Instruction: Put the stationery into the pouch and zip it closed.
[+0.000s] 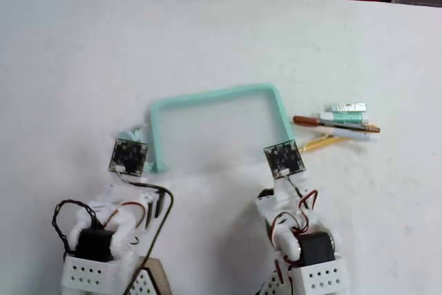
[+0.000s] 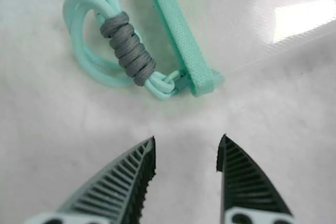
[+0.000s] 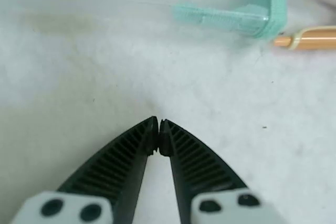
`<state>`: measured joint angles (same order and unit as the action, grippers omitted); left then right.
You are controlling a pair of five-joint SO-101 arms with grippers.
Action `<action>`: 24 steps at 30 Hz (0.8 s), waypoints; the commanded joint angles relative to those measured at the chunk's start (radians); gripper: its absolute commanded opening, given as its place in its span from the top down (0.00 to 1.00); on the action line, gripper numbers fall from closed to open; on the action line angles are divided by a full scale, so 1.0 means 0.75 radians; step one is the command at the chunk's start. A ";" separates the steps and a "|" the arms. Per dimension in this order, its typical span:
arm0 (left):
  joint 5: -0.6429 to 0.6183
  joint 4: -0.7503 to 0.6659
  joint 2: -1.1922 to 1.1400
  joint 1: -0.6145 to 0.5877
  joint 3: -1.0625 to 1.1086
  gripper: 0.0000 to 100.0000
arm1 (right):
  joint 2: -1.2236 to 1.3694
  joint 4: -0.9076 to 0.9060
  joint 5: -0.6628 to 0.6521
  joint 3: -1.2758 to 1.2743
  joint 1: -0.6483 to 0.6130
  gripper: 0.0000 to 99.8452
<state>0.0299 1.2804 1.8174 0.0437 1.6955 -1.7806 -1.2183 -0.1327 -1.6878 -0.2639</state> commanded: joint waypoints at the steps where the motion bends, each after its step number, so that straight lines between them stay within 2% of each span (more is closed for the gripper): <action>1: -0.012 0.006 0.011 0.007 -0.002 0.80 | -0.007 0.095 0.002 0.016 0.011 0.98; 7: -0.010 0.006 0.011 0.007 -0.002 0.80 | -0.007 0.334 0.000 0.198 0.081 0.98; 14: -0.014 0.006 0.011 0.013 -0.002 0.80 | -0.007 0.703 0.000 0.198 0.085 0.98; 24: -0.008 0.006 0.011 0.015 -0.002 0.80 | -0.007 0.850 -0.004 0.200 0.056 0.98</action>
<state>0.0299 1.2804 1.8174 0.0437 1.6955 -1.7806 -0.6383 -0.1327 -1.5850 -0.2133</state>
